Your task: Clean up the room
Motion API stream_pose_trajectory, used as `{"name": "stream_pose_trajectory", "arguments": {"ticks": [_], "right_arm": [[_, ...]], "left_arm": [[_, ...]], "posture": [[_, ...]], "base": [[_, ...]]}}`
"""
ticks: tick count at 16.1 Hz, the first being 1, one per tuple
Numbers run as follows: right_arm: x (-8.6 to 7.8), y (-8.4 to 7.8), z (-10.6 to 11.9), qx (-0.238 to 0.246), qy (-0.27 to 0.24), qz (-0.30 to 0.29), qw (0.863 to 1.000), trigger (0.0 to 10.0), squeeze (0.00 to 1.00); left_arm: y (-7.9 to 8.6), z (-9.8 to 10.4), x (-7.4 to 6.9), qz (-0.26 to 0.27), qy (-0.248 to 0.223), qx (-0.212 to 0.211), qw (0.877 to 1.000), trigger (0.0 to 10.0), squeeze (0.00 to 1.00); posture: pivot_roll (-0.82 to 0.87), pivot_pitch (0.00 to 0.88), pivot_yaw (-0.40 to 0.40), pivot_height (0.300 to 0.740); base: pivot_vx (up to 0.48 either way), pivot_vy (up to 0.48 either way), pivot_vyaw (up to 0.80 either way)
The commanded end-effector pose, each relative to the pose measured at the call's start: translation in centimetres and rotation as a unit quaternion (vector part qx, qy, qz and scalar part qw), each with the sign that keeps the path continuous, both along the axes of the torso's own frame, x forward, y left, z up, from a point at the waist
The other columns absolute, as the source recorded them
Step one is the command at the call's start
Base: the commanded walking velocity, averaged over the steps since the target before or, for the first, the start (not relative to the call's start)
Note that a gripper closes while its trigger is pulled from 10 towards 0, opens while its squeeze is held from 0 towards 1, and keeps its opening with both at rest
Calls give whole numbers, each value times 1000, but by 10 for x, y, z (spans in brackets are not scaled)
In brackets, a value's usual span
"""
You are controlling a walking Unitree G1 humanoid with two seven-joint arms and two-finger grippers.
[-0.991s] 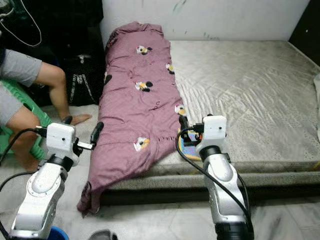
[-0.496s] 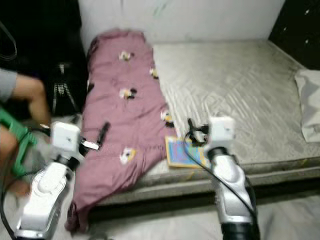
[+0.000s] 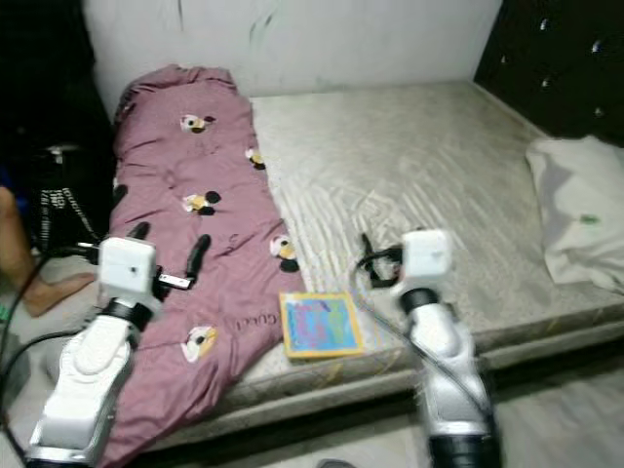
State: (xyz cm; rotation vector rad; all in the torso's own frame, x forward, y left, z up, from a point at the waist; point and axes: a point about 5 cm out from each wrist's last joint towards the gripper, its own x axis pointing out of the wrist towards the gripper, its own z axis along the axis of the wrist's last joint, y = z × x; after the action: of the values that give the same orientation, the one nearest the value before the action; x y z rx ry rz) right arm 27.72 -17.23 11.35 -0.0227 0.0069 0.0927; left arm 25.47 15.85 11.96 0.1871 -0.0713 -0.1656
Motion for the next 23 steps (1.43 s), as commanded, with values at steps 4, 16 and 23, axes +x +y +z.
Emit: {"name": "stream_pose_trajectory", "arguments": {"ticks": [4, 16, 23], "right_arm": [[4, 16, 7, 7, -13, 25, 1000, 10000, 0], [4, 17, 5, 14, -8, 22, 1000, 10000, 0], [5, 16, 5, 18, -8, 20, 1000, 10000, 0]], "left_arm": [[11, -1, -1, 24, 1, 17, 1000, 10000, 0], [9, -1, 1, 18, 4, 12, 1000, 10000, 0], [7, -1, 1, 13, 5, 5, 1000, 10000, 0]], "posture": [[-2, 0, -55, 740], [-3, 0, -54, 740], [-4, 0, -55, 740]], "base": [[0, 0, 800], [0, -20, 385], [0, -317, 0]]}}
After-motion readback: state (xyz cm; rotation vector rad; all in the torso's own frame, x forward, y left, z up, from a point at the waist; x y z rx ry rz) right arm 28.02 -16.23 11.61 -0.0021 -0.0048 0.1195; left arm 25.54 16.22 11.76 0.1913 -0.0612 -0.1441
